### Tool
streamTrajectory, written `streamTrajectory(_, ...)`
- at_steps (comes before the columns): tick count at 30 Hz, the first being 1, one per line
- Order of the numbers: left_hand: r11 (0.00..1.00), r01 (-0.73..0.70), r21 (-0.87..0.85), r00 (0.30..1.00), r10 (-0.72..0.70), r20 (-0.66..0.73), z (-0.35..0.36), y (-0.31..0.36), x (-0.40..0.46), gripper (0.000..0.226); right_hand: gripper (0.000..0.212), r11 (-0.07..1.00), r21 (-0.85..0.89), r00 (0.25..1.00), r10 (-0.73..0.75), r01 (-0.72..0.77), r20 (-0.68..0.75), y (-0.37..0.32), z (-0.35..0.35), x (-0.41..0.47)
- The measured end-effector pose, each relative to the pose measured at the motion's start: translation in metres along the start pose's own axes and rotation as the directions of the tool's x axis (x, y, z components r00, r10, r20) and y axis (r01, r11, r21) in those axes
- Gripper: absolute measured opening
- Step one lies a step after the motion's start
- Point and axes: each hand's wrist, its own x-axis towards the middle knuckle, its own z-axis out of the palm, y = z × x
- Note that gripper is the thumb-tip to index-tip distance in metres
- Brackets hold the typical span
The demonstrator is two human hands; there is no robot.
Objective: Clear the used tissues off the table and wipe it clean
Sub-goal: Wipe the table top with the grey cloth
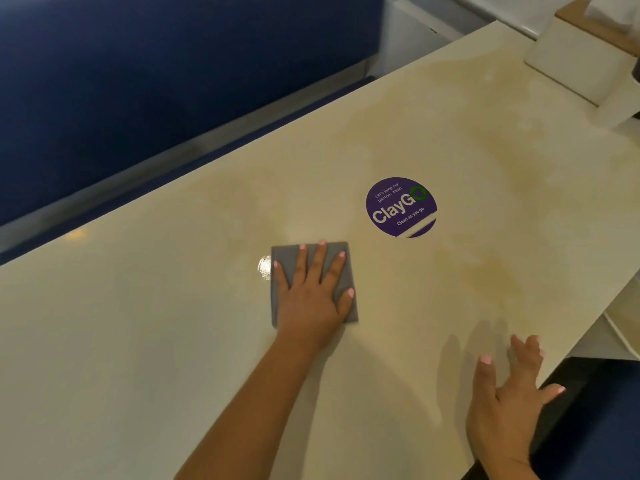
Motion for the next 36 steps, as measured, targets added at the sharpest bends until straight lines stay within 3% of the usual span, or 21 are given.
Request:
streamTrajectory(5,0.981,0.194,-0.023,0.980,-0.194,-0.035,-0.004,-0.048,-0.005,0.070,0.062,0.986,-0.030,0.985,-0.162,0.164,0.057,-0.025,0.014,0.005)
streamTrajectory(10,0.984,0.179,-0.015,0.982,-0.180,-0.060,0.004,-0.044,-0.030,0.063,0.059,0.956,-0.081,0.952,-0.269,0.282,0.149,-0.039,0.024,0.006)
streamTrajectory(12,0.989,0.146,-0.005,0.987,-0.146,-0.061,0.002,-0.045,-0.025,0.063,0.058,0.904,-0.122,0.893,-0.370,0.410,0.258,-0.053,0.037,0.011)
streamTrajectory(15,0.993,0.118,0.000,0.993,-0.118,-0.029,-0.005,-0.060,-0.002,0.067,0.055,0.766,-0.169,0.735,-0.492,0.620,0.467,-0.080,0.063,0.025)
streamTrajectory(18,0.980,0.198,0.009,0.980,-0.198,-0.025,-0.016,-0.082,0.017,0.071,0.055,0.659,-0.219,0.645,-0.517,0.720,0.563,-0.110,0.088,0.044)
streamTrajectory(25,0.956,0.292,-0.030,0.956,-0.292,0.009,-0.012,-0.078,-0.016,0.068,0.061,0.616,-0.395,0.712,-0.435,0.682,0.551,-0.144,0.122,0.097)
streamTrajectory(32,0.993,0.120,0.004,0.993,-0.120,0.008,-0.012,-0.075,0.022,0.071,0.062,0.597,-0.442,0.726,-0.399,0.669,0.560,-0.146,0.125,0.105)
streamTrajectory(36,0.971,0.241,0.004,0.970,-0.240,-0.037,-0.021,-0.109,0.041,0.073,0.063,0.609,-0.428,0.724,-0.396,0.668,0.566,-0.145,0.125,0.106)
